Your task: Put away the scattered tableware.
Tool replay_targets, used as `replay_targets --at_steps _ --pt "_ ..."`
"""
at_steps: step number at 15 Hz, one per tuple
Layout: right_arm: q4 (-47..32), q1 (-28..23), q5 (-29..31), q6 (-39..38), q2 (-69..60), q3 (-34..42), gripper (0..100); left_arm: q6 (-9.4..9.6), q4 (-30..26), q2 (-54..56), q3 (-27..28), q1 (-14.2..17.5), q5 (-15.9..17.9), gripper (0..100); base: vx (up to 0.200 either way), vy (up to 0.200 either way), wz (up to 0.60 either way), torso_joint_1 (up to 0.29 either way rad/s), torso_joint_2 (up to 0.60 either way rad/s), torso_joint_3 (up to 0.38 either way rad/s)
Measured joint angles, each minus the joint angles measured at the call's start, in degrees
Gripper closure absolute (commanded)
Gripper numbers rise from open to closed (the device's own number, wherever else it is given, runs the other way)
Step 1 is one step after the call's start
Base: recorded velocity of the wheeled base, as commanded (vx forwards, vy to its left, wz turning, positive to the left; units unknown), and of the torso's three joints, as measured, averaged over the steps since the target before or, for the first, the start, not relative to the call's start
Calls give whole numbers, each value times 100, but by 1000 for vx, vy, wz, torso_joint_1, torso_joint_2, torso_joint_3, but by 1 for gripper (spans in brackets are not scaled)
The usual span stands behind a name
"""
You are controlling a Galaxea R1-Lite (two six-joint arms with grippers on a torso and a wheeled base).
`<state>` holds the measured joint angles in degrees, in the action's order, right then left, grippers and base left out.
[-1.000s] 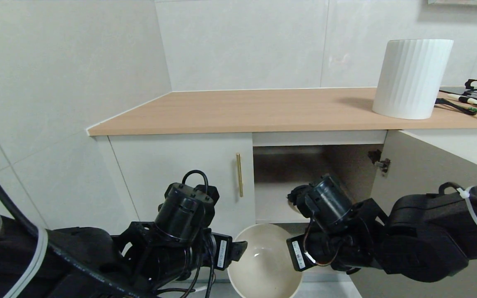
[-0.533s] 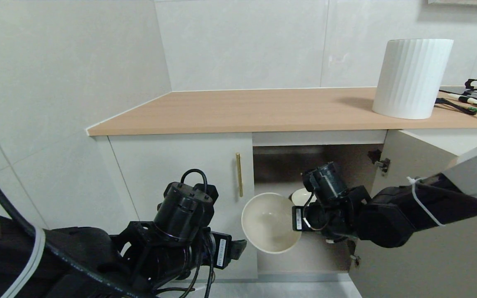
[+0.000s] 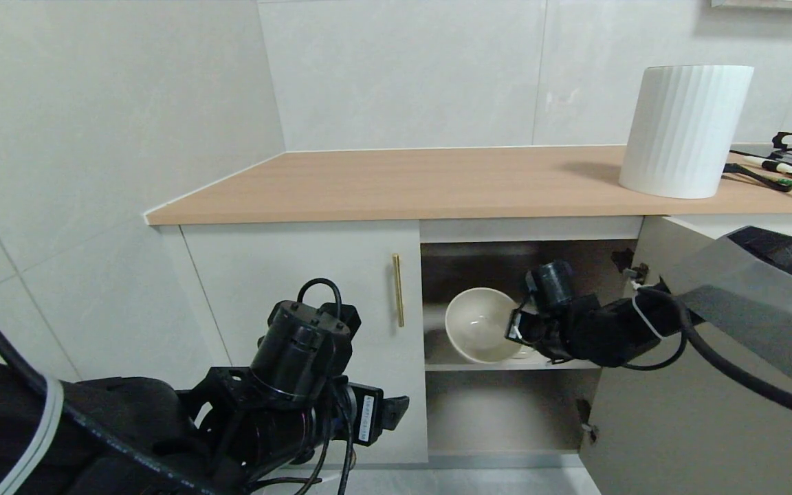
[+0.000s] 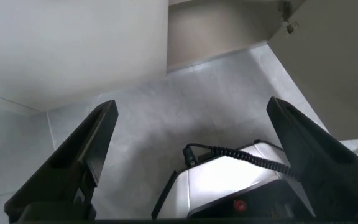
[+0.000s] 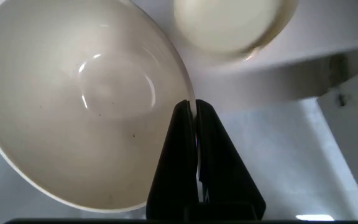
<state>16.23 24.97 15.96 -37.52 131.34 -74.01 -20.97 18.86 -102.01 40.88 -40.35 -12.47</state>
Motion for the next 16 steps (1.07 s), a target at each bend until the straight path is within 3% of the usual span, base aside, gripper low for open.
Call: replay_targets --at_steps 7,16 --pt "-17 -623 46 -246 560 -647 100 -7 2 -11 -2 0 2 0 0 0 0 0 0 0" --pt "-38 -877 199 -240 1158 -1165 100 -5 2 -24 0 0 2 0 0 0 0 0 0 0"
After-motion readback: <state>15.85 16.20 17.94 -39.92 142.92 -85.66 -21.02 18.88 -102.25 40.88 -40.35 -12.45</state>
